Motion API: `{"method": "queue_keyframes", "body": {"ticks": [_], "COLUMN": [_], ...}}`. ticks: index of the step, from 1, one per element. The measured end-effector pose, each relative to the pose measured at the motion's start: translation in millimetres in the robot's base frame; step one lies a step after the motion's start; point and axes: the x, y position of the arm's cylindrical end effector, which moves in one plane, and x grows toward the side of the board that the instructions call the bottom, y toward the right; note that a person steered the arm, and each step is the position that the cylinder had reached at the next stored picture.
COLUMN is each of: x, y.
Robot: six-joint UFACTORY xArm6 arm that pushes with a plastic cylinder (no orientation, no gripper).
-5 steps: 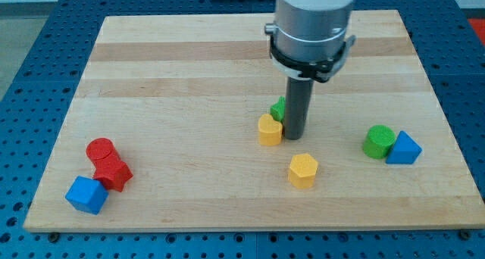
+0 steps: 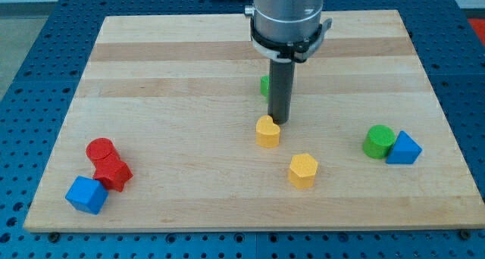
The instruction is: Move the blue triangle up a bit
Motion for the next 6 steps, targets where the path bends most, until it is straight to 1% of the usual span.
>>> {"method": "queue_keyframes", "body": {"ticks": [2, 3, 4, 6], "x": [44.7, 73.6, 93.6, 98.4], "y": [36.2, 63.4, 99.6, 172.6]}}
